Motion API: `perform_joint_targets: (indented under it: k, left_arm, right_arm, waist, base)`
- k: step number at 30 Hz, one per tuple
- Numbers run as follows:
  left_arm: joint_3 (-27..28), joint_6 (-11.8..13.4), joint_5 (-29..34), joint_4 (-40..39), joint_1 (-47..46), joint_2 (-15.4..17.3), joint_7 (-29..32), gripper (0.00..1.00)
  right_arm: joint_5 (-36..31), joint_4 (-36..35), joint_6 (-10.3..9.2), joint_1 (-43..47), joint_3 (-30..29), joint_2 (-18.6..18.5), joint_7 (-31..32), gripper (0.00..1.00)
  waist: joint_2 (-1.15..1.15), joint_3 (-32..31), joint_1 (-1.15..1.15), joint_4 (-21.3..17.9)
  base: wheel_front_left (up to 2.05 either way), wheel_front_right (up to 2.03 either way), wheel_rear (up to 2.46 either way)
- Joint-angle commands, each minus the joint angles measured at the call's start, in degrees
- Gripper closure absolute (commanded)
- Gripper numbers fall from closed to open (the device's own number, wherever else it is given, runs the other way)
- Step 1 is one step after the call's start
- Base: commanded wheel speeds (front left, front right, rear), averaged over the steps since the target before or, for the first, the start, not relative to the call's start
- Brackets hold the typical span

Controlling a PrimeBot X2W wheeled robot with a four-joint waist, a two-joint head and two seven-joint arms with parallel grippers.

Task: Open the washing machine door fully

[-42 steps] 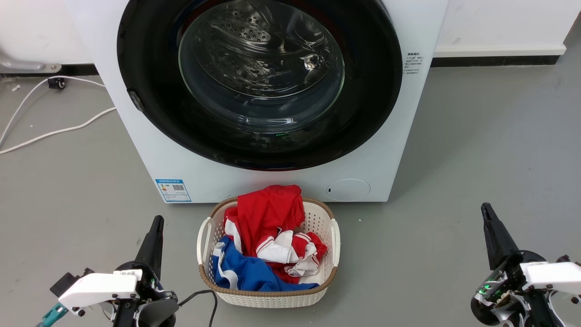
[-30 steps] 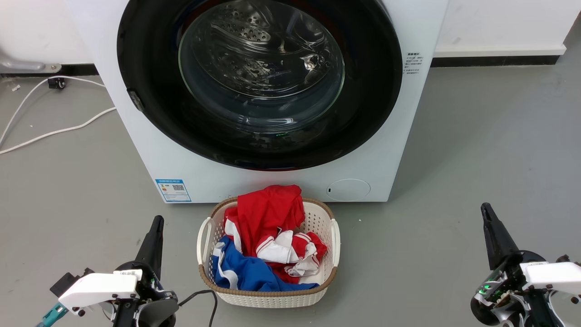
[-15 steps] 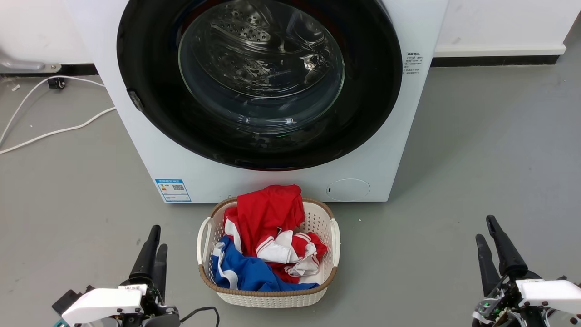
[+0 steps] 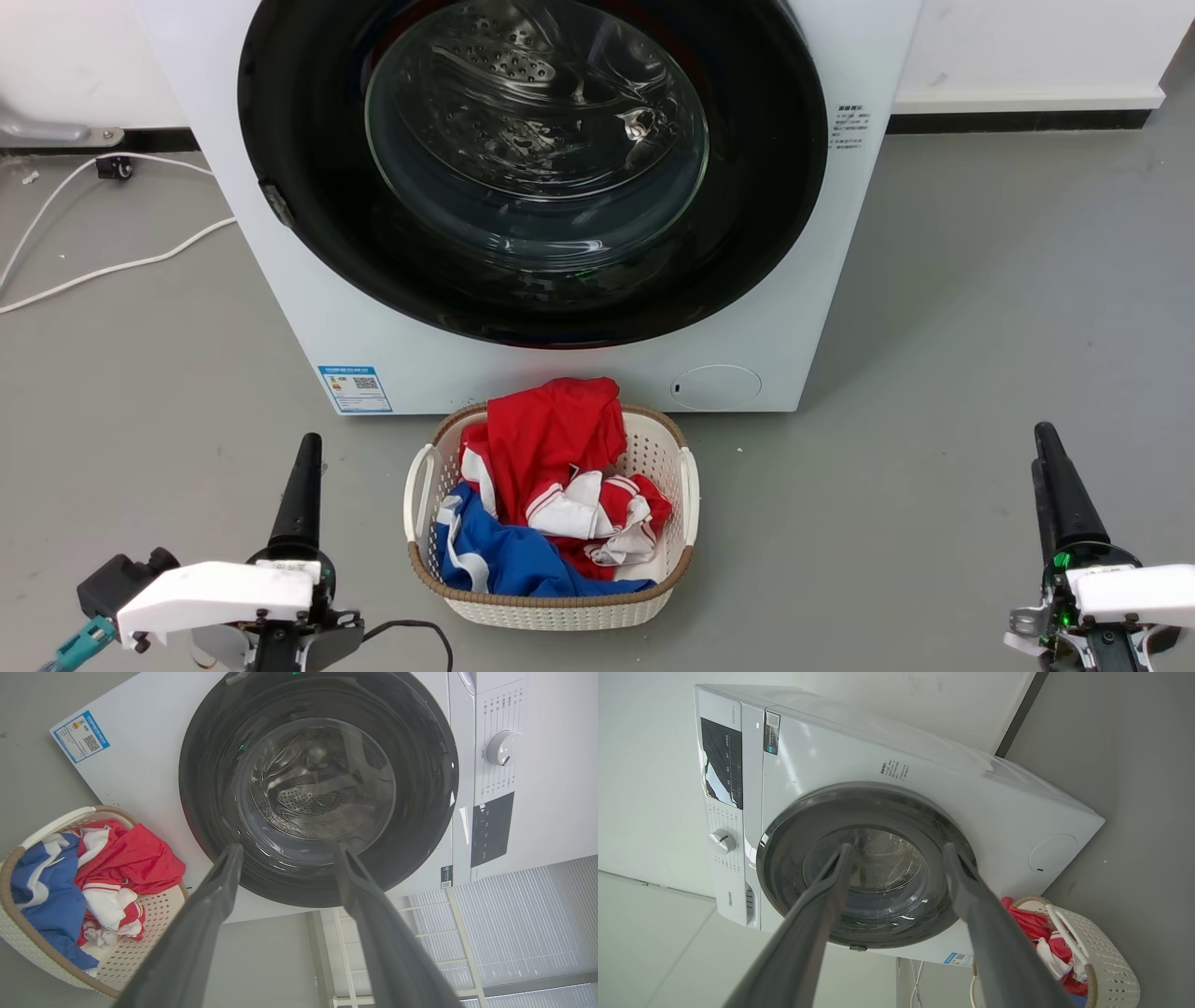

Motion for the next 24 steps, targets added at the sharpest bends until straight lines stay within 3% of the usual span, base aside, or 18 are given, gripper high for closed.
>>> perform_joint_targets:
  k: [1,11,24]
  left_arm:
    - [-0.2,0.4,2.4,-1.7,-0.3,0.2,-0.5,0.0]
    - [-3.1,4.4,19.2,-4.4,0.7,0.5,-3.1,0.0]
    - [-8.7,9.4,32.4,-5.5,1.4,4.1,-5.7,0.0]
  right_arm:
    - [-2.3,-1.8,0.06,-0.5,-0.1,-0.2,-0.5,0.0]
    - [-19.4,-7.7,0.07,0.9,1.2,-0.2,-3.0,0.0]
    - [-37.3,-10.6,0.08,3.1,3.4,-0.1,-5.6,0.0]
  waist:
    - [0.0,0.0,0.0,0.0]
    - [0.0,0.2,0.0,0.0]
    - [0.0,0.2,0.0,0.0]
  base:
    - [0.0,0.0,0.0]
    - [0.0,0.0,0.0]
    - [0.0,0.0,0.0]
